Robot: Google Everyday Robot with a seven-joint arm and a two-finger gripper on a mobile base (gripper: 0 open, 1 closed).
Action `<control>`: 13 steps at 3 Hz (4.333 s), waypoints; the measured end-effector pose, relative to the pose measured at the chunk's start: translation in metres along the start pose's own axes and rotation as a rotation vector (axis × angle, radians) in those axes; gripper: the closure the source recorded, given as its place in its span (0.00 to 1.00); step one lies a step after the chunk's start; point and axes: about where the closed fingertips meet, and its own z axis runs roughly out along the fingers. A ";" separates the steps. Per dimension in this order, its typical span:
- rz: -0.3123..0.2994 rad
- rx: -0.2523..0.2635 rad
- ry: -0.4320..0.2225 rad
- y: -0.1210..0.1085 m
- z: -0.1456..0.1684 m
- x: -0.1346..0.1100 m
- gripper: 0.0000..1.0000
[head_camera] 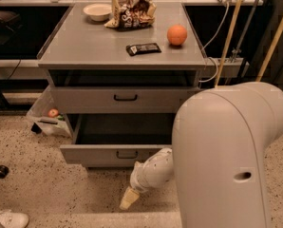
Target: Close middle drawer
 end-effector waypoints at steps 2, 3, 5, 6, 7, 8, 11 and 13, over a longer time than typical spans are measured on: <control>0.017 -0.021 0.000 -0.007 0.026 -0.001 0.00; 0.046 -0.081 0.016 -0.014 0.070 0.011 0.00; 0.071 -0.019 -0.012 -0.070 0.082 -0.010 0.00; 0.069 0.069 -0.054 -0.102 0.066 -0.037 0.00; 0.066 0.134 -0.092 -0.128 0.057 -0.063 0.00; 0.066 0.135 -0.093 -0.128 0.058 -0.063 0.00; 0.101 0.193 -0.122 -0.140 0.033 -0.071 0.00; 0.143 0.518 -0.270 -0.186 -0.128 -0.103 0.00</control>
Offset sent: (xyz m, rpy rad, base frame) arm 0.0690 0.0121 -0.0627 0.0357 0.0927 -0.0120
